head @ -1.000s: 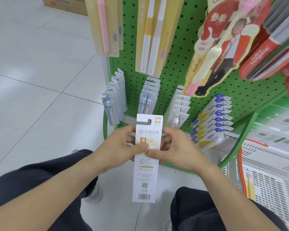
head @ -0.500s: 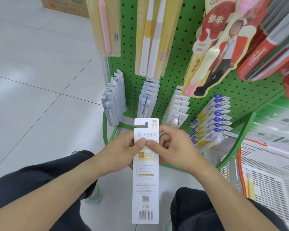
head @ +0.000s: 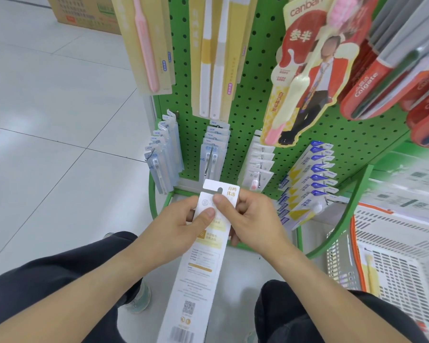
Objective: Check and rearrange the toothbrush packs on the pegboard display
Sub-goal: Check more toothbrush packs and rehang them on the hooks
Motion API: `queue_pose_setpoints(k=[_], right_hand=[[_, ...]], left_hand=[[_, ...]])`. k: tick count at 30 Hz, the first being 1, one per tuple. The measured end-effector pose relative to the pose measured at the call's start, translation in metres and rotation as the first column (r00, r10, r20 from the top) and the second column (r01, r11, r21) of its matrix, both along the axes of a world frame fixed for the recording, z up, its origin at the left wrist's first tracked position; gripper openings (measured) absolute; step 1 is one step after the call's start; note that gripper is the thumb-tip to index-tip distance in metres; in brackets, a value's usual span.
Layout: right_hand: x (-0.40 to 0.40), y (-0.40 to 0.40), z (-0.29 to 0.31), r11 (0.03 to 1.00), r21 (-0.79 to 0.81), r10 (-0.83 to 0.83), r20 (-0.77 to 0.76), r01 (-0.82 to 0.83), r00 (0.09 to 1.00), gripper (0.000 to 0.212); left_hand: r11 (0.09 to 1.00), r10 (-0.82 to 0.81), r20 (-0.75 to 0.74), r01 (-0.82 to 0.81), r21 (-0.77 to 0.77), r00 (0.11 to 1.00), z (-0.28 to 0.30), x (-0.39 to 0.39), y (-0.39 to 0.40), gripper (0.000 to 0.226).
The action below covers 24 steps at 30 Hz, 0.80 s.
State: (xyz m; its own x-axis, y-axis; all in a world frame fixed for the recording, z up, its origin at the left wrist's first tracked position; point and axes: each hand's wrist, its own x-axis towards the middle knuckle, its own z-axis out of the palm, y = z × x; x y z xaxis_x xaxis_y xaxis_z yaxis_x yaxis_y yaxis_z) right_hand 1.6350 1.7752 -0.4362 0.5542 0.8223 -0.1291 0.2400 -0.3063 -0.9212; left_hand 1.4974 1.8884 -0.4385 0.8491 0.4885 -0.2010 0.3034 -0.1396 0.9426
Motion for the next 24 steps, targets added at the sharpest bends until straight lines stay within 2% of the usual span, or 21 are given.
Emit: queue_pose_setpoints(k=[5, 7, 9, 11, 14, 17, 19, 22, 24], right_hand=[[0.001, 0.004, -0.001, 1.0, 0.01, -0.011, -0.128, 0.012, 0.992, 0.031], [0.0, 0.005, -0.003, 1.0, 0.025, -0.006, -0.16, 0.01, 0.987, 0.031], [0.0, 0.006, -0.003, 0.999, 0.048, -0.01, -0.159, 0.018, 0.987, 0.024], [0.001, 0.006, -0.001, 0.996, 0.07, -0.046, -0.153, 0.057, 0.987, 0.023], [0.004, 0.005, 0.001, 0.99, 0.098, -0.085, -0.186, 0.105, 0.979, 0.025], [0.005, 0.004, 0.002, 0.988, 0.112, -0.071, -0.263, 0.103, 0.962, 0.022], [0.004, 0.003, 0.003, 0.988, 0.123, -0.052, -0.283, 0.089, 0.958, 0.017], [0.004, 0.001, 0.004, 0.986, 0.149, -0.024, -0.303, 0.072, 0.953, 0.017], [0.004, 0.001, 0.006, 0.986, 0.164, 0.019, -0.319, 0.035, 0.948, 0.036]], left_hand=[[0.972, 0.078, -0.057, -0.063, 0.225, 0.995, -0.003, 0.0, 0.001, 0.009], [0.922, 0.16, -0.093, -0.115, 0.37, 0.983, -0.005, 0.001, 0.004, 0.028], [0.869, 0.179, -0.053, -0.133, 0.477, 0.982, -0.007, 0.002, 0.003, 0.053], [0.843, 0.099, -0.01, -0.079, 0.532, 0.995, -0.01, 0.003, -0.003, 0.073], [0.767, -0.056, -0.049, 0.075, 0.637, 0.997, -0.018, 0.004, -0.008, 0.095], [0.648, -0.115, -0.055, 0.117, 0.753, 0.992, -0.028, 0.006, -0.004, 0.086], [0.586, -0.132, -0.095, 0.155, 0.795, 0.987, -0.032, 0.007, -0.003, 0.09], [0.599, -0.149, -0.143, 0.205, 0.774, 0.978, -0.034, 0.008, -0.001, 0.116], [0.614, -0.142, -0.118, 0.18, 0.768, 0.983, -0.031, 0.007, 0.0, 0.118]])
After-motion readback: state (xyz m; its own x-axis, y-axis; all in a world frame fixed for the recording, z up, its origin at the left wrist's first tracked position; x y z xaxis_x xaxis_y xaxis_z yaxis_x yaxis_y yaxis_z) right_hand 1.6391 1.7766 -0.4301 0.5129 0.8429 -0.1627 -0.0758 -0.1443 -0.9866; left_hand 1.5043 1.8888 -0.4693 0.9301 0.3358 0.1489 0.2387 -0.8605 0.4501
